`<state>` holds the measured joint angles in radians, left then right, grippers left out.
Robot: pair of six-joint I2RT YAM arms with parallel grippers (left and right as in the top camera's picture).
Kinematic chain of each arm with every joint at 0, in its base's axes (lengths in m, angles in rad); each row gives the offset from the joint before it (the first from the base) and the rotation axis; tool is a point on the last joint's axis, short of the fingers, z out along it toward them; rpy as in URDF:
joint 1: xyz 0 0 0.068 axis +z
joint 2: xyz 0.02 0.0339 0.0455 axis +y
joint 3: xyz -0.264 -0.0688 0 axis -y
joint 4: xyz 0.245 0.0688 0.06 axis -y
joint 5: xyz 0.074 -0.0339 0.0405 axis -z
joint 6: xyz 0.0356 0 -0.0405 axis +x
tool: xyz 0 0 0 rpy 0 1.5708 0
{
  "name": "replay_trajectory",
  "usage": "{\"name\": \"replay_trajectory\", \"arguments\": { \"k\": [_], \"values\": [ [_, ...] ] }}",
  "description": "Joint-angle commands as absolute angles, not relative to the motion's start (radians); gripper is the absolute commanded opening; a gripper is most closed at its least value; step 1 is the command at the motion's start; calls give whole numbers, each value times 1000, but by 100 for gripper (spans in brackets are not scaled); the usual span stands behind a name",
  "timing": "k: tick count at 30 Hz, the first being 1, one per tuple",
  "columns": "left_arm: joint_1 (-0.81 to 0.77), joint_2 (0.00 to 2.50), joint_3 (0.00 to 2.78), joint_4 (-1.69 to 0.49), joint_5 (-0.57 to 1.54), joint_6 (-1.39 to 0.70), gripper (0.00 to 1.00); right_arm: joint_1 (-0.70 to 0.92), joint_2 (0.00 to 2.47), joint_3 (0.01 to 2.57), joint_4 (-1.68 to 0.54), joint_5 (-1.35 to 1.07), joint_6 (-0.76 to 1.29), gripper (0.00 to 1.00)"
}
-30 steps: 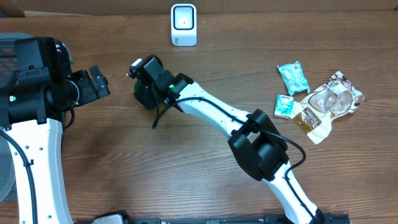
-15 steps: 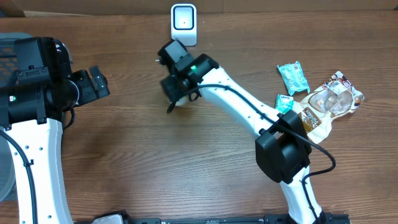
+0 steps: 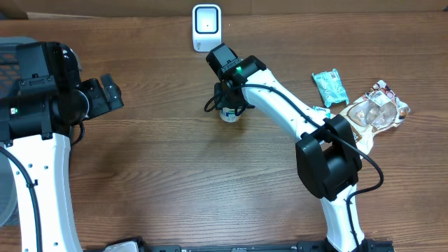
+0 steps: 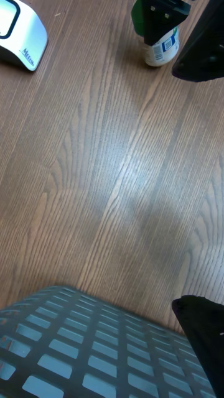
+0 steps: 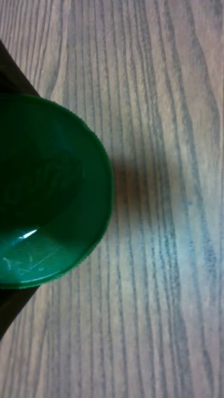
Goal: Scan the item barcode
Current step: 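Lift the jar and move it toward the scanner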
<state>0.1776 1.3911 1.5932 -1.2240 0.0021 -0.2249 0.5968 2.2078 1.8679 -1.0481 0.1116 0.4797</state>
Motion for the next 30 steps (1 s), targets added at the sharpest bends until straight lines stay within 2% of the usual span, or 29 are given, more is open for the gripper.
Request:
{"name": "replay_trajectory", "arguments": {
  "k": [1, 3, 4, 5, 7, 8, 11, 16, 24, 27, 30],
  "values": [
    [183, 1374, 1599, -1223, -10, -202, 100, 601, 2191, 1832, -1054, 102, 528, 60],
    [183, 1374, 1599, -1223, -10, -202, 100, 601, 2190, 1832, -1057, 95, 527, 66],
    [183, 1374, 1599, -1223, -10, -202, 100, 601, 2190, 1832, -1058, 92, 527, 72],
    [183, 1374, 1599, -1223, -10, -202, 99, 601, 2190, 1833, -1058, 92, 526, 84],
    [183, 1374, 1599, -1223, -10, -202, 100, 599, 2190, 1845, -1071, 75, 508, 97],
    [183, 1374, 1599, -1223, -10, -202, 100, 596, 2190, 1860, -1082, 54, 467, 100],
    [183, 1374, 1599, -1223, -10, -202, 100, 590, 2189, 1932, -1150, -22, 315, 100],
    [183, 1374, 1599, -1223, -10, -202, 99, 582, 2189, 2085, -1297, -21, 171, 100],
    [183, 1374, 1599, -1223, -10, -202, 100, 582, 2190, 2077, -1320, -24, 159, 100],
    [183, 1374, 1599, -1223, -10, -202, 100, 581, 2190, 2026, -1284, -25, 166, 86],
    [183, 1374, 1599, -1223, -10, -202, 100, 581, 2190, 1971, -1235, -20, 222, 85]
  ]
}}
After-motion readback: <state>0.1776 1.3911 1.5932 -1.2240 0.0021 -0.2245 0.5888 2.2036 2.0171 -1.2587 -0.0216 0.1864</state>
